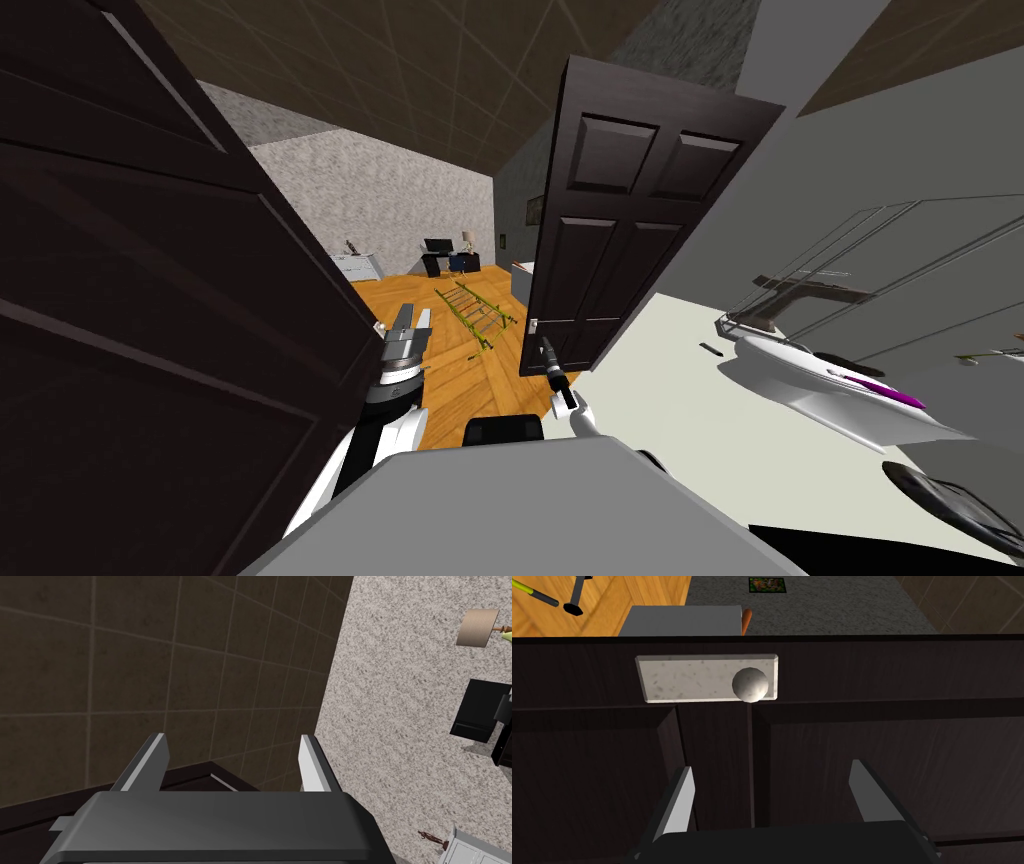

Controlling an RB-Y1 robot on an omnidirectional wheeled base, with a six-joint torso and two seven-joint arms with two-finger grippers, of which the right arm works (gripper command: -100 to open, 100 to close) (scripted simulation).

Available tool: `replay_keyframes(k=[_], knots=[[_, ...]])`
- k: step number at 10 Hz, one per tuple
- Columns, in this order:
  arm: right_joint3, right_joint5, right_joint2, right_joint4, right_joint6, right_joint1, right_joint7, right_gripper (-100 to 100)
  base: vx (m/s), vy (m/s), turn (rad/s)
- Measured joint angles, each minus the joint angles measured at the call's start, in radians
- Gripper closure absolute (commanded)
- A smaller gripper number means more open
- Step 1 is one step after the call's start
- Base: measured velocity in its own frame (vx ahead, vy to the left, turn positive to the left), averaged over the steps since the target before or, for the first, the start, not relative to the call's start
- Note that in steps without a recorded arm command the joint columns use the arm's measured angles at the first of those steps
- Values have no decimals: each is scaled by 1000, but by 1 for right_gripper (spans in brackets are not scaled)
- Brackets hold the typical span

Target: Push the door open

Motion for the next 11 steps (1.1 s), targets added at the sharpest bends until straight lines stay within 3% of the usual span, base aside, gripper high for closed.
replay_keyframes(k=[9,10,11], knots=[[-18,-7,2,7,-27,10,13,-100,193,6,21],[-18,-7,3,7,-29,11,13,100,-18,0,10],[-18,-7,3,7,-28,10,13,100,-29,-5,12]])
